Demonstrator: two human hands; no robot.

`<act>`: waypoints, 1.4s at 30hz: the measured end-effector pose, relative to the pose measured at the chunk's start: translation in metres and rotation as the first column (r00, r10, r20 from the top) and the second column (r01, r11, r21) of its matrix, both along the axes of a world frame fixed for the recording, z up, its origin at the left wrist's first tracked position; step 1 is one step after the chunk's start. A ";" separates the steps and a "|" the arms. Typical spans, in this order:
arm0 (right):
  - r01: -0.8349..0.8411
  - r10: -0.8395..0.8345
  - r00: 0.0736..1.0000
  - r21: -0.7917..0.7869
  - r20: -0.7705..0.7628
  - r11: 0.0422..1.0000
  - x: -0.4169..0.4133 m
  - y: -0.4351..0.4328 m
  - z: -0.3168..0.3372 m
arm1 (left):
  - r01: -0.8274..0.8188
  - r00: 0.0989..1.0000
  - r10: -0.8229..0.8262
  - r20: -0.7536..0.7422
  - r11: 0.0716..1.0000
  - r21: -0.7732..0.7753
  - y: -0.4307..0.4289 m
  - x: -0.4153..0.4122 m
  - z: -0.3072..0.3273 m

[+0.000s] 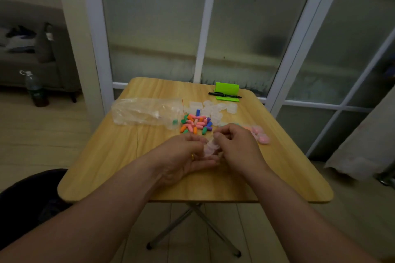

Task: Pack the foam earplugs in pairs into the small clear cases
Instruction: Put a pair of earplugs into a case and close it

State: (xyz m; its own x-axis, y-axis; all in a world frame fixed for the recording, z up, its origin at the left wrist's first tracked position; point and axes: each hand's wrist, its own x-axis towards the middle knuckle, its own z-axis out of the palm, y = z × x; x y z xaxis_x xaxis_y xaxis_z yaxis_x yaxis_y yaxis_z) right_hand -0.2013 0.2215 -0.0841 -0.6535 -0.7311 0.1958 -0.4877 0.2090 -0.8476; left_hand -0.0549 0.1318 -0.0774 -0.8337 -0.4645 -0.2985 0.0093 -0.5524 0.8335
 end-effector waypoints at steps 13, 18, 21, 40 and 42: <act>-0.178 0.197 0.974 -0.164 0.111 0.970 0.009 0.003 0.010 | 0.133 0.991 -0.130 0.040 0.989 -0.069 0.004 0.001 0.001; -0.203 0.231 0.964 -0.194 0.131 0.960 0.015 0.001 0.008 | 0.076 0.997 -0.074 0.027 0.994 -0.083 0.005 0.004 0.002; -0.220 0.247 0.959 -0.187 0.137 0.958 0.016 -0.001 0.007 | 0.043 0.999 -0.043 0.006 0.997 -0.062 0.003 0.007 0.002; 0.098 -0.093 0.984 -0.024 0.150 0.995 -0.032 -0.022 0.012 | -0.371 0.926 0.377 0.000 0.914 0.166 -0.037 0.038 0.007; 0.038 -0.039 0.999 0.041 0.026 0.998 -0.028 -0.026 0.009 | -0.379 0.921 0.390 -0.019 0.903 0.201 -0.038 0.036 0.007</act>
State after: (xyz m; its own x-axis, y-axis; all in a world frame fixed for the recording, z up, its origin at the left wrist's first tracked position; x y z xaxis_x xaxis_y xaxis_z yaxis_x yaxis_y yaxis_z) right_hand -0.2290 0.1955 -0.0752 -0.6862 -0.7122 0.1480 -0.4554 0.2619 -0.8509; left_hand -0.0188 0.0938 -0.0705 -0.6200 -0.6917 -0.3705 0.2973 -0.6440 0.7049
